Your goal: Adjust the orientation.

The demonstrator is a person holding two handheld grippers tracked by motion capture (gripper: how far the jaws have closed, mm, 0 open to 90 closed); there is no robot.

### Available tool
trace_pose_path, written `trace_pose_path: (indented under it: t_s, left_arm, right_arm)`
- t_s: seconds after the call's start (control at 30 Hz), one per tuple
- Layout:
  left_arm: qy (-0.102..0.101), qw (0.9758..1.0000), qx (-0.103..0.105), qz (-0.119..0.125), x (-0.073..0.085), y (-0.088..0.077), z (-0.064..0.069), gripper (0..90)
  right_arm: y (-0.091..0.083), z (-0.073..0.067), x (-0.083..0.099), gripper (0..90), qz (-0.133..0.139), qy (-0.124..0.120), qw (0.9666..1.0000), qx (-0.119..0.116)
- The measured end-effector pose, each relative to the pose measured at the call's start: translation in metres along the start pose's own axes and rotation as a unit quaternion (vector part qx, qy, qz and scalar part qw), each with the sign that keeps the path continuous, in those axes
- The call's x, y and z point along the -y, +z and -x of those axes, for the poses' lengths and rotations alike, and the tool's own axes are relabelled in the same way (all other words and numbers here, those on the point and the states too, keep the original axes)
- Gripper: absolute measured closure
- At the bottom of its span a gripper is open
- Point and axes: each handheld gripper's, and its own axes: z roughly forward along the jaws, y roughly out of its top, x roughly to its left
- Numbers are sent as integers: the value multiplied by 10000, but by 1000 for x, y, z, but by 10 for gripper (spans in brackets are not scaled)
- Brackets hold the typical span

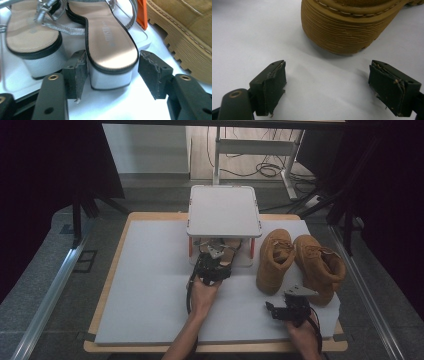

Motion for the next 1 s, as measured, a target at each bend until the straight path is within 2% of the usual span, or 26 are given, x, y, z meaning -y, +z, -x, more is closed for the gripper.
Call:
trace_pose_path:
  t_s: [0.13, 0.33, 0.4, 0.53, 0.63, 0.67, 1.0]
  left_arm:
    - [118, 9999, 73, 52, 7, -11, 0, 462]
    - [142, 9988, 474, 27, 17, -16, -6, 639]
    - [130, 9984, 545, -14, 21, -16, -6, 700]
    - [223, 9982, 537, -115, 25, -13, -6, 798]
    - [429, 9976, 495, -240, 26, -10, -5, 871]
    - [429, 9975, 504, -251, 26, -10, -5, 892]
    - [487, 9982, 311, -152, 20, -2, -3, 895]
  right_arm:
    - [0, 0, 0, 147, -4, 4, 10000, 1]
    - [0, 0, 0, 147, -7, 10, 10000, 0]
    - [0, 0, 0, 147, -3, 3, 10000, 2]
    - [0, 0, 0, 147, -3, 2, 10000, 2]
    - [0, 0, 0, 147, -2, 3, 10000, 1]
    - [0, 0, 0, 147, -2, 3, 10000, 2]
    - [0, 0, 0, 147, -2, 3, 10000, 1]
